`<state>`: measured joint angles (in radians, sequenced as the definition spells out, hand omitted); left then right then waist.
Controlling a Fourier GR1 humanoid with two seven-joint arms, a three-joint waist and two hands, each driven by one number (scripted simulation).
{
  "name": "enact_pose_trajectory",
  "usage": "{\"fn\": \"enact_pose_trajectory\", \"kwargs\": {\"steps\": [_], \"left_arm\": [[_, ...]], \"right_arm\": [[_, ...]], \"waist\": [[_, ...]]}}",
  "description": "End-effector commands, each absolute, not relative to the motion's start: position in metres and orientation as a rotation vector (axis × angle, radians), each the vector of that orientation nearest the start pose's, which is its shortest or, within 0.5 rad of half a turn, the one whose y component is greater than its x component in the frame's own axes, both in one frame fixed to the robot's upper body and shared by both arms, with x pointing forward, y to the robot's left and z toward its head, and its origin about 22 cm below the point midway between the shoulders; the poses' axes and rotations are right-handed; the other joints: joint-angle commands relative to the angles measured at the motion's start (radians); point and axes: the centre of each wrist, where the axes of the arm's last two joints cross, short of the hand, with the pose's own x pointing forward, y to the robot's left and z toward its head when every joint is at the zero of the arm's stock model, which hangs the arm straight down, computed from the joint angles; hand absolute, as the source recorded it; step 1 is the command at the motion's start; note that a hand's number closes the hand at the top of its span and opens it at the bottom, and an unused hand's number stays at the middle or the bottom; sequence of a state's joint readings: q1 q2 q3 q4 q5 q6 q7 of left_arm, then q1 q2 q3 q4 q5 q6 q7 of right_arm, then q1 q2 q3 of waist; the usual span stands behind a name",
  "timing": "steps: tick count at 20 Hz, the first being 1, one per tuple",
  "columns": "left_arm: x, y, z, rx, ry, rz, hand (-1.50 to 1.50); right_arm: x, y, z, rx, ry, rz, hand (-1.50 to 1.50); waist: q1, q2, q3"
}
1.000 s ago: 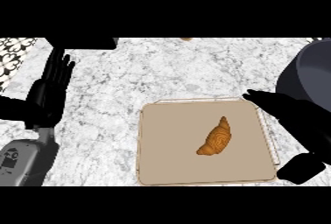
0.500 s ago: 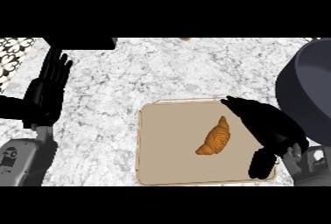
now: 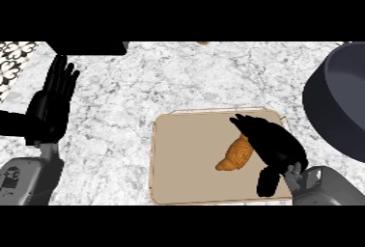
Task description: Pick the croissant from the tray and place it in the pot
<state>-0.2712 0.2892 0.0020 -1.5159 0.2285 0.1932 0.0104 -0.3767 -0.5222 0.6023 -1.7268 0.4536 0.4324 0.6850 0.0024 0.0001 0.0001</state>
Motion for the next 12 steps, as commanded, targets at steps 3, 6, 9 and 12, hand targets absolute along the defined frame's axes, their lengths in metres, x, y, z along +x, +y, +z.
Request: {"fn": "enact_pose_trajectory", "kwargs": {"steps": [3,6,9,12], "left_arm": [[0.303,0.270,0.080,0.113,-1.761,0.056,0.00],[0.306,0.266,0.074,0.098,-1.741,0.052,0.00],[0.302,0.253,0.072,0.102,-1.772,0.051,0.00],[0.309,0.270,0.069,0.110,-1.746,0.072,0.00]], "right_arm": [[0.281,-0.167,0.096,-0.622,-1.051,1.446,-1.50],[0.275,-0.160,0.082,-0.655,-0.994,1.475,-1.50],[0.263,-0.142,0.058,-0.717,-0.918,1.504,-1.50],[0.276,-0.171,0.045,-0.726,-0.932,1.469,-1.50]], "waist": [[0.000,0.000,0.000],[0.000,0.000,0.000],[0.001,0.000,0.000],[-0.002,0.001,0.000]]}}
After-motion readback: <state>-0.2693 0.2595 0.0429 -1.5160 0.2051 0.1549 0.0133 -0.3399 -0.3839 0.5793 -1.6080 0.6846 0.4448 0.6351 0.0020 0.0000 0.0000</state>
